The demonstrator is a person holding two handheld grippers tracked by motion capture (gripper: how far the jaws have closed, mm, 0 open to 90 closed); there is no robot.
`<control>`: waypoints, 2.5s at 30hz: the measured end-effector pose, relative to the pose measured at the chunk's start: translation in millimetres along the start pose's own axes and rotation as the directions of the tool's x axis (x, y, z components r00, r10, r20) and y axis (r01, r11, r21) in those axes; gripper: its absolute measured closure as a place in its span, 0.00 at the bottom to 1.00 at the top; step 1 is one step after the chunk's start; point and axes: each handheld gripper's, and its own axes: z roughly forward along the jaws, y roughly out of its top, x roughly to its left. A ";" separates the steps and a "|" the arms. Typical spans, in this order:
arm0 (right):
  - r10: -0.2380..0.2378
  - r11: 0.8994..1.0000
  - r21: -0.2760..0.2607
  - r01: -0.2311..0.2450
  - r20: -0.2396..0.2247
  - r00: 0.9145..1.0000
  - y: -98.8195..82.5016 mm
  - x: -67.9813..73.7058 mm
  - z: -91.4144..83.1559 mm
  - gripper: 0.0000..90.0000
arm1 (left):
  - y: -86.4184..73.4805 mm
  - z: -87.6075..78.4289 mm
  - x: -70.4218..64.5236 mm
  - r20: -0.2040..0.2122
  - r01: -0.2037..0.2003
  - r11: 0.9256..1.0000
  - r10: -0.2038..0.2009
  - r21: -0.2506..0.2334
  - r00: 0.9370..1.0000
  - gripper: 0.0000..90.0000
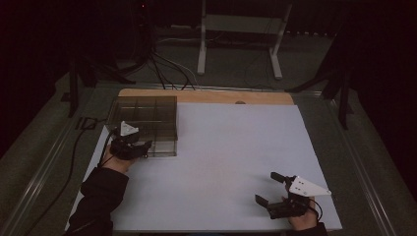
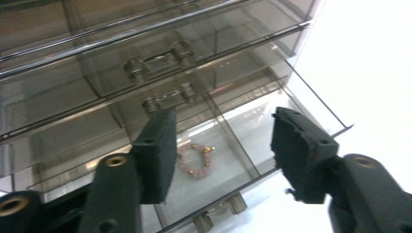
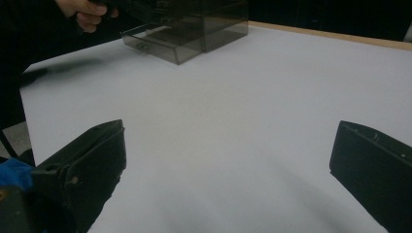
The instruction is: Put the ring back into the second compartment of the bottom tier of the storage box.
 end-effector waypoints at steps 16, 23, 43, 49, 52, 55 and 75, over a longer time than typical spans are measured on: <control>0.010 1.000 -0.004 -0.010 0.006 1.000 -1.2 -3.6 -1.4 0.00 | 4.6 -1.0 -9.0 0.074 -0.019 1.000 0.020 -0.004 0.997 0.18; 0.021 1.000 -0.015 -0.020 0.012 1.000 -2.1 -6.7 -3.0 0.00 | 6.4 -0.6 -11.5 0.094 -0.012 1.000 0.013 -0.007 0.995 0.14; -0.003 1.000 -0.005 0.003 0.006 1.000 -0.6 -1.6 -3.7 0.00 | 13.1 -25.9 -20.9 0.164 -0.090 0.994 0.099 -0.063 0.982 0.01; -0.005 1.000 -0.002 0.005 0.004 1.000 0.8 0.7 -1.7 0.00 | 13.6 -35.3 -20.2 0.298 -0.036 0.991 0.074 -0.131 0.952 0.01; -0.007 1.000 0.002 0.007 0.001 1.000 0.7 1.0 0.1 0.00 | 14.5 -38.5 -23.0 0.292 -0.063 0.987 0.104 -0.147 0.951 0.01; -0.006 1.000 0.004 0.006 0.000 1.000 0.6 1.3 0.1 0.00 | 15.2 -40.0 -25.8 0.301 -0.067 0.986 0.111 -0.152 0.947 0.01; -0.001 1.000 -0.003 0.001 0.004 1.000 0.0 0.8 -1.6 0.00 | -0.9 -31.9 -67.7 0.389 -0.179 0.967 0.237 -0.179 0.890 0.01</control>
